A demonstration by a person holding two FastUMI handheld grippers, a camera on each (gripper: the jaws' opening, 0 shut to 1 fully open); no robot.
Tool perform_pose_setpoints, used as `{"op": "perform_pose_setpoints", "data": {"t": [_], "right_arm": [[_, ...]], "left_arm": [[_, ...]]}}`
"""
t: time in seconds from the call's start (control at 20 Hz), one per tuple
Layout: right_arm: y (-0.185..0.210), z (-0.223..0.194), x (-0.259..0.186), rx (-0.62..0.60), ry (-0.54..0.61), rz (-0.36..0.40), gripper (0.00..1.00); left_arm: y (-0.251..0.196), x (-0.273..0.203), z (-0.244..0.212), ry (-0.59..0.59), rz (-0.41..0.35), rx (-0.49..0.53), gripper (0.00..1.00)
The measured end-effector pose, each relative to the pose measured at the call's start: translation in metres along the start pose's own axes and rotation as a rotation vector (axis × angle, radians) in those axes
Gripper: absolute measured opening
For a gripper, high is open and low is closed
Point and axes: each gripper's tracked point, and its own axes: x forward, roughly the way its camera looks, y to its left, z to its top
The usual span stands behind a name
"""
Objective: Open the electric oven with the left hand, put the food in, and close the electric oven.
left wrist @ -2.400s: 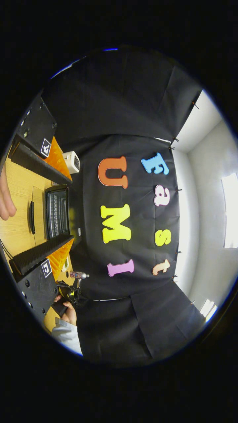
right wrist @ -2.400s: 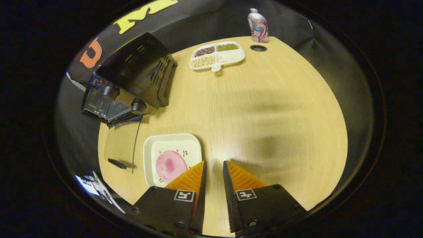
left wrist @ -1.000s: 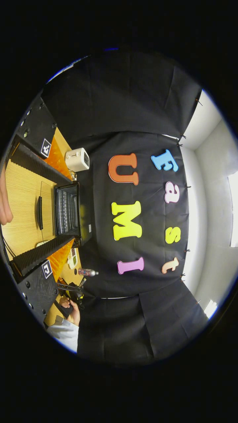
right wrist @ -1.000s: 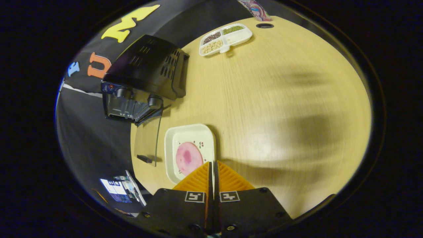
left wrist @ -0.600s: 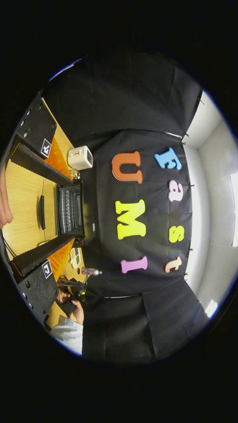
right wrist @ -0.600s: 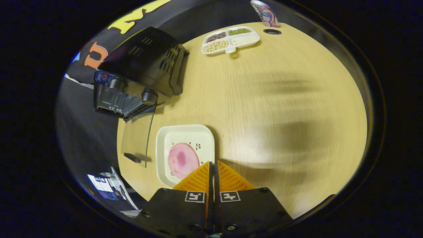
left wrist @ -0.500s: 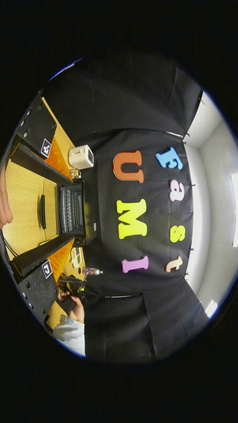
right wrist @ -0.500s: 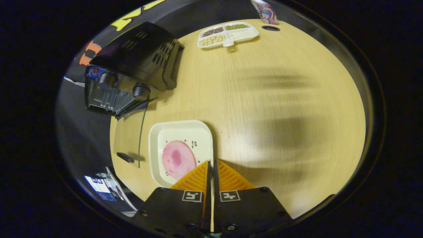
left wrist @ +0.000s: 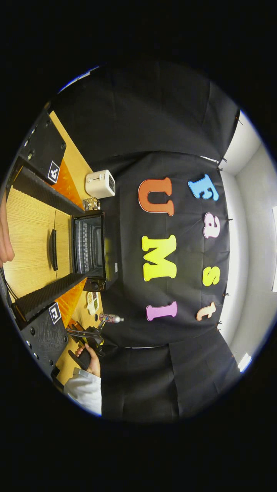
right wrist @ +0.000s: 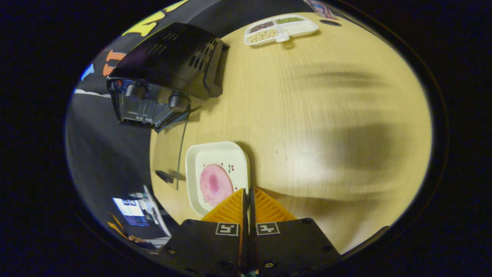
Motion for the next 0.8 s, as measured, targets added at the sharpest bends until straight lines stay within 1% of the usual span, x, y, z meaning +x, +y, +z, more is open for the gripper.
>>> {"op": "perform_pose_setpoints", "data": {"t": [0.05,0.1,0.15,0.2,0.4,0.5,0.55,0.6,0.65,0.7,0.8], "right_arm": [[0.001,0.001,0.001,0.026,0.0,0.051,0.04],[0.001,0.0,0.001,0.032,0.003,0.091,0.04],[0.0,0.0,0.001,0.04,0.005,0.119,0.01],[-0.001,-0.001,-0.001,0.038,0.003,0.133,0.01],[-0.01,-0.011,-0.011,0.019,0.001,0.114,0.0],[-0.017,-0.015,-0.018,0.002,0.002,0.087,0.0],[-0.022,-0.016,-0.022,-0.004,-0.005,0.07,0.04],[-0.025,-0.016,-0.026,-0.01,-0.016,0.058,0.0],[-0.028,-0.018,-0.028,-0.012,-0.011,0.049,0.04],[-0.03,-0.02,-0.031,-0.009,-0.01,0.044,0.0],[-0.029,-0.023,-0.04,-0.019,-0.019,0.035,0.0]], "left_arm": [[0.001,0.0,-0.001,0.0,0.001,0.001,0.96],[0.003,0.001,-0.001,0.002,0.002,0.005,0.96],[0.004,0.002,-0.002,0.004,0.005,0.008,0.96],[0.006,0.002,-0.003,0.004,0.01,0.01,0.96],[0.009,0.007,-0.005,0.007,0.019,0.006,0.96],[0.007,0.007,-0.007,0.011,0.02,0.001,0.96],[0.006,0.007,-0.008,0.014,0.018,0.0,0.96],[0.006,0.007,-0.008,0.014,0.017,0.002,0.96],[0.007,0.006,-0.007,0.013,0.018,0.004,0.96],[0.007,0.003,-0.007,0.013,0.018,0.006,0.96],[0.007,0.0,-0.004,0.005,0.016,0.013,0.96]]}}
